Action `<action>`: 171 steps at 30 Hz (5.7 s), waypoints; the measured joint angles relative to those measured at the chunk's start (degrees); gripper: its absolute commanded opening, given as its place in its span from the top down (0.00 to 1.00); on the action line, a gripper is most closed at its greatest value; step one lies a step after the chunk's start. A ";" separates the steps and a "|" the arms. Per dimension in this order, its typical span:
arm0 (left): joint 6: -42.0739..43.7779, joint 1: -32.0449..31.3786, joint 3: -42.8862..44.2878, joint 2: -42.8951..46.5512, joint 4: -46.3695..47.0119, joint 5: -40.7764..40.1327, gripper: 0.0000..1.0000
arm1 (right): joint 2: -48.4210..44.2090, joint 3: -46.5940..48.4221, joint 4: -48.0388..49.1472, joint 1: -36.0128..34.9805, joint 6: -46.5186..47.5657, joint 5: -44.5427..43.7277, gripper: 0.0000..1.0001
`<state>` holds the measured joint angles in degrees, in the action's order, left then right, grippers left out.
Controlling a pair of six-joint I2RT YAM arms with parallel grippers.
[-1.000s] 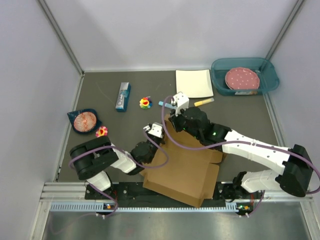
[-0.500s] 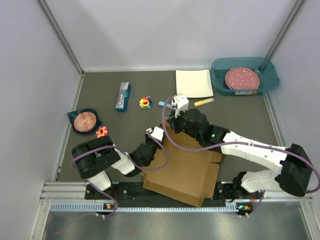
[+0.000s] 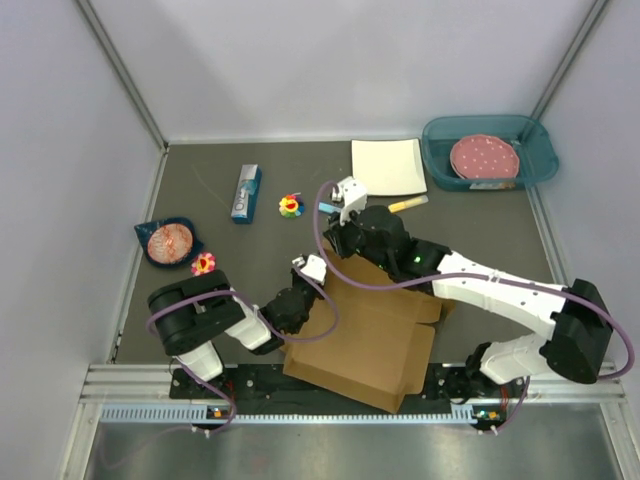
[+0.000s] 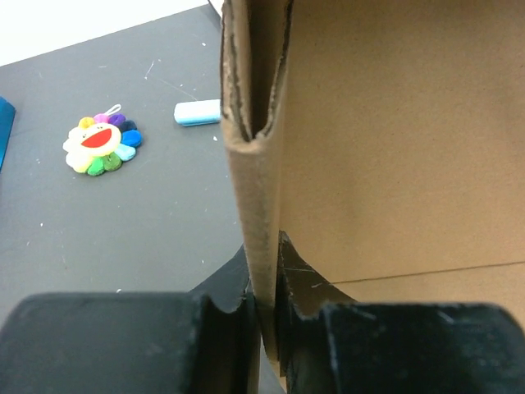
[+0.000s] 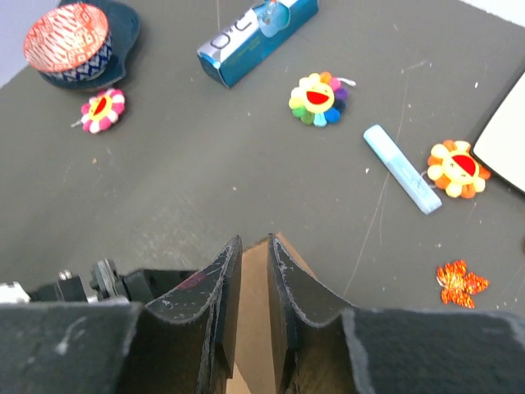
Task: Fold the paper box
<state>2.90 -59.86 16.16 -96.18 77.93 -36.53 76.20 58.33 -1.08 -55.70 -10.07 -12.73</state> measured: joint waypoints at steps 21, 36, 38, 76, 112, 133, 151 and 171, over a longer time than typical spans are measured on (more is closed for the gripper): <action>0.31 0.13 0.00 6.16 -2.54 -0.70 0.41 | 6.58 0.17 6.08 0.02 -2.10 2.75 0.84; 0.24 0.13 0.04 6.56 -2.64 -2.86 0.41 | 6.62 -0.24 6.97 0.76 -2.49 3.34 0.81; 0.04 0.13 -0.24 6.56 -2.64 -3.15 0.41 | 6.56 0.42 5.57 0.76 -2.29 3.34 0.81; -1.49 -0.04 -0.66 1.07 -3.02 -0.44 0.44 | 6.67 -5.70 17.84 1.16 -5.35 5.25 0.82; 1.62 -0.85 2.80 3.74 -2.67 -0.83 0.65 | -4.24 -8.46 4.72 1.53 -5.57 1.25 0.65; -1.68 -0.48 4.42 1.14 -2.16 -0.02 0.38 | -4.07 -8.33 4.66 1.90 -5.55 0.70 0.65; -9.75 -0.39 3.32 0.81 -10.56 0.07 0.56 | -3.43 -7.63 4.39 2.27 -5.42 0.87 0.65; -8.90 -0.76 5.25 -2.23 -11.30 -10.36 1.00 | -10.03 -6.45 -6.08 5.73 -4.70 -3.67 0.31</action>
<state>-6.00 -60.62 21.41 -98.41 66.63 -46.89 66.17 51.88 -7.16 -49.98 -14.76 -16.40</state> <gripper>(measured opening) 0.063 0.679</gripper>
